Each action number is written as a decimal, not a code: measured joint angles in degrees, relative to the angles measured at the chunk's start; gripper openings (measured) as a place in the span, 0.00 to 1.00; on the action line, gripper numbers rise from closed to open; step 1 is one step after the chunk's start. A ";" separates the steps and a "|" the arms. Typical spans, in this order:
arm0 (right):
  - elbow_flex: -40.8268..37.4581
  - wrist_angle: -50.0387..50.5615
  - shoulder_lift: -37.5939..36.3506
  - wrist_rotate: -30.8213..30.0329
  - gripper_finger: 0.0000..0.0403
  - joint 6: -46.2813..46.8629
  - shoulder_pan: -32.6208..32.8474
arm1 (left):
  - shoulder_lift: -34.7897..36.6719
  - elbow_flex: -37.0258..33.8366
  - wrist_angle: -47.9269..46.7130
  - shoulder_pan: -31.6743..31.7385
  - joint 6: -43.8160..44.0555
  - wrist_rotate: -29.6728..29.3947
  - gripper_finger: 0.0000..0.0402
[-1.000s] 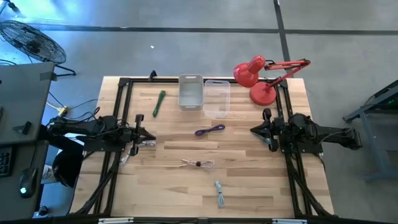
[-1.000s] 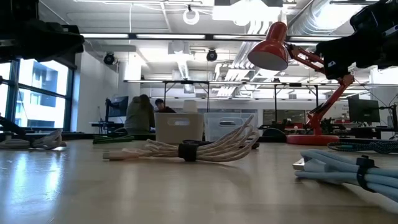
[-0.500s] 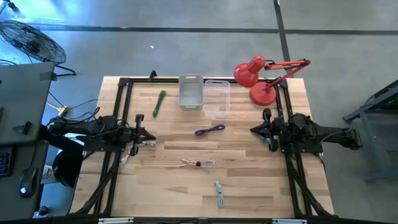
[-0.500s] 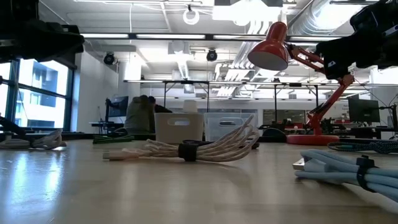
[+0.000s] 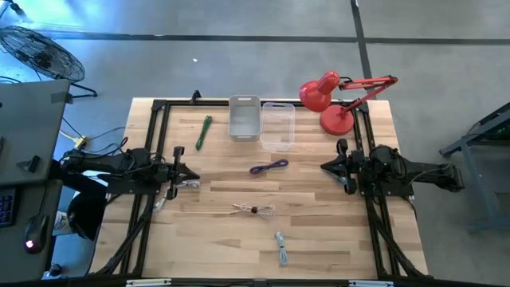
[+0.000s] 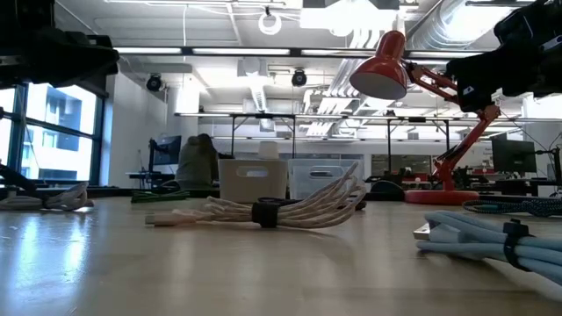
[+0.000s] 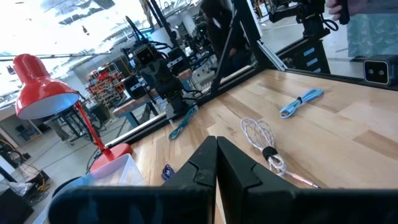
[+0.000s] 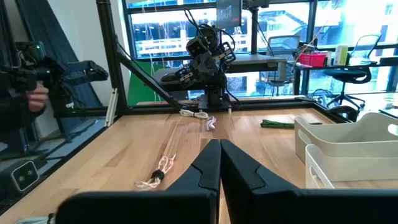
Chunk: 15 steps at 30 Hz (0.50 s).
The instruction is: Pick & Place USB Port
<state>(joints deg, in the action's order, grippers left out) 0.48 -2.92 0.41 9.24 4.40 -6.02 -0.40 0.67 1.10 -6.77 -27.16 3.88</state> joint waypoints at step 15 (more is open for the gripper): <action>0.00 -0.99 -0.01 0.78 0.00 16.31 0.02 | 0.00 0.00 0.42 0.00 0.00 -1.03 0.00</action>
<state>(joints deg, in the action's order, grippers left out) 0.48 -3.91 0.41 10.02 20.71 -6.00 -0.40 0.67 1.52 -6.78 -27.16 2.85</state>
